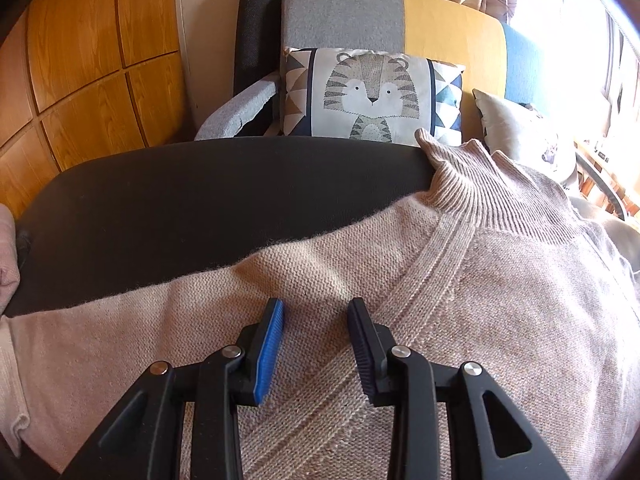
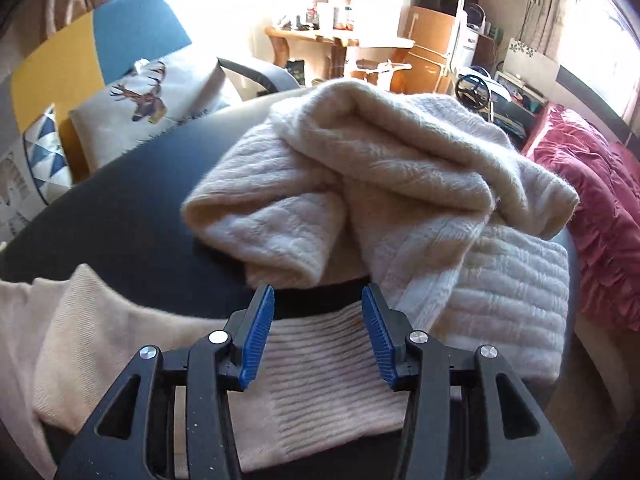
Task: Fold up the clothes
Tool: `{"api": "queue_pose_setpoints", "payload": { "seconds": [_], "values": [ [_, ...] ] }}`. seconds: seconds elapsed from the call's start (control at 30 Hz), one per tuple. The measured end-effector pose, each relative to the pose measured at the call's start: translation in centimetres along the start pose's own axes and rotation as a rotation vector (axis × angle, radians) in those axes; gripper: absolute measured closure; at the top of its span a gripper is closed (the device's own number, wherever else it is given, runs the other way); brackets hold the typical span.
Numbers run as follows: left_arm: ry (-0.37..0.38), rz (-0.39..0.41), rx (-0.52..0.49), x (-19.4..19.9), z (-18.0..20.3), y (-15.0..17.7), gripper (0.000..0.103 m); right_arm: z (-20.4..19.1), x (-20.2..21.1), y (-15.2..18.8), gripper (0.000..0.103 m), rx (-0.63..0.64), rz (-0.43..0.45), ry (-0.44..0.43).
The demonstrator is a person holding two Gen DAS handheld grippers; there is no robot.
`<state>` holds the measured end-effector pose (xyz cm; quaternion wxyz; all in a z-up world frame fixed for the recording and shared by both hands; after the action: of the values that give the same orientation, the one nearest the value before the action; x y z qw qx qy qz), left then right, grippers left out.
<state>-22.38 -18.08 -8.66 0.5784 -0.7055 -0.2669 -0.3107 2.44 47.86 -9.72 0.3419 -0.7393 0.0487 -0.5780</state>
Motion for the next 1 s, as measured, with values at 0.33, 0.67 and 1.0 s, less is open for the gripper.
{"api": "queue_pose_setpoints", "payload": {
  "seconds": [0.33, 0.67, 1.0],
  "values": [
    [-0.009, 0.001, -0.006, -0.1, -0.1, 0.1, 0.068, 1.9, -5.8, -5.1, 0.054, 0.048, 0.010, 0.060],
    [-0.010, 0.003, -0.005, -0.1, -0.2, 0.1, 0.068, 2.5, 1.9, -1.4, 0.054, -0.037, 0.009, -0.141],
    [0.005, 0.006, 0.008, 0.0, -0.3, 0.0, 0.068, 2.0, 2.4, 7.5, 0.045, 0.068, -0.080, 0.008]
  ]
}}
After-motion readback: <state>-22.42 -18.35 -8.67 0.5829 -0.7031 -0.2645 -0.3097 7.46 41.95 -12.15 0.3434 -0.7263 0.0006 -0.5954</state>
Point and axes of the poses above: each gripper's, at about its wrist camera, not at the fingertips, and x roughly against the way its jaws point, z to its right, y to its underside, the point moved 7 cm from there along -x, roughly the way its jaws point, and after that the axes turned 13 degrees about -x, right-handed, at the moved point
